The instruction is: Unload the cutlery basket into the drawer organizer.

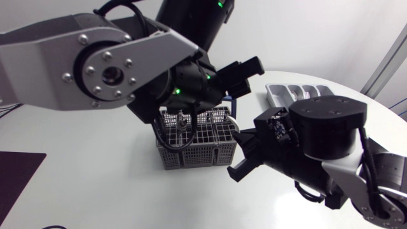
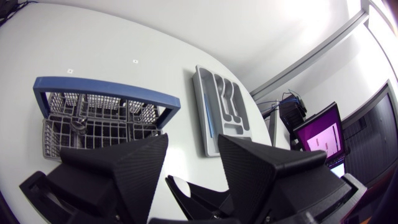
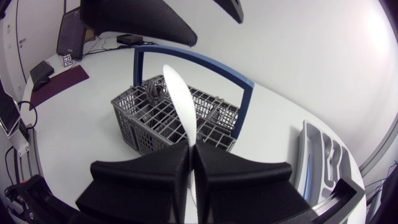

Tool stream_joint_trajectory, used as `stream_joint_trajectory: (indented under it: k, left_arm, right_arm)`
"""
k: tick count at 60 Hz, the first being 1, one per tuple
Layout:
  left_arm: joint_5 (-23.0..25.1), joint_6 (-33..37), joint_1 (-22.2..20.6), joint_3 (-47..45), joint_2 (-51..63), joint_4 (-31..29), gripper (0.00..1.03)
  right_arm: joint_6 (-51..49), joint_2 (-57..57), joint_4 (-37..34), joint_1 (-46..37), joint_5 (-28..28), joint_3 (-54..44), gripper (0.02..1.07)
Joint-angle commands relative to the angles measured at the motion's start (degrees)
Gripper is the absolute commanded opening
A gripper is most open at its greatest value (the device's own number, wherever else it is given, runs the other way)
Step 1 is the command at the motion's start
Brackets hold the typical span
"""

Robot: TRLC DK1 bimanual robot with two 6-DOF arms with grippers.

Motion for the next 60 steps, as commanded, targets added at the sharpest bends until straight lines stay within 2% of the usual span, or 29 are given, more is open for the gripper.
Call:
stream_joint_trajectory:
  k: [1,7,15,16,20,22,30,40,60]
  left_arm:
    - [0.5,1.6,1.8,1.8,-1.6,0.0,0.65]
    - [1.3,5.1,4.4,1.4,-2.3,-1.0,0.66]
    - [3.6,10.2,7.7,0.3,-3.8,-3.8,0.66]
    - [4.2,10.8,8.1,0.0,-4.2,-4.0,0.68]
    - [7.5,13.6,10.1,-0.2,-4.8,-7.0,0.87]
    - [9.2,14.5,11.2,-0.6,-5.3,-7.9,0.89]
    - [11.0,18.4,14.0,-3.7,-7.5,-7.9,0.90]
    - [11.2,23.6,15.3,-7.8,-8.4,-7.9,0.95]
    - [11.2,31.4,16.3,-13.3,-9.7,-7.5,0.98]
  right_arm:
    - [-0.3,-1.8,-1.2,-1.0,-0.9,-1.7,0.08]
    - [-1.1,-4.0,-3.6,-5.0,-4.7,-2.0,0.08]
    - [-3.4,-7.1,-8.5,-14.1,-13.8,-1.3,0.08]
    - [-3.6,-7.2,-9.0,-15.0,-14.9,-1.1,0.08]
    - [-6.2,-7.8,-12.2,-20.0,-19.9,-0.2,0.08]
    - [-7.8,-7.9,-14.0,-22.8,-22.4,0.4,0.08]
    - [-15.7,-7.3,-20.6,-33.0,-30.9,3.1,0.08]
    - [-28.1,-3.6,-27.6,-44.6,-38.4,8.0,0.08]
    - [-58.5,9.0,-29.1,-59.1,-38.9,13.6,0.08]
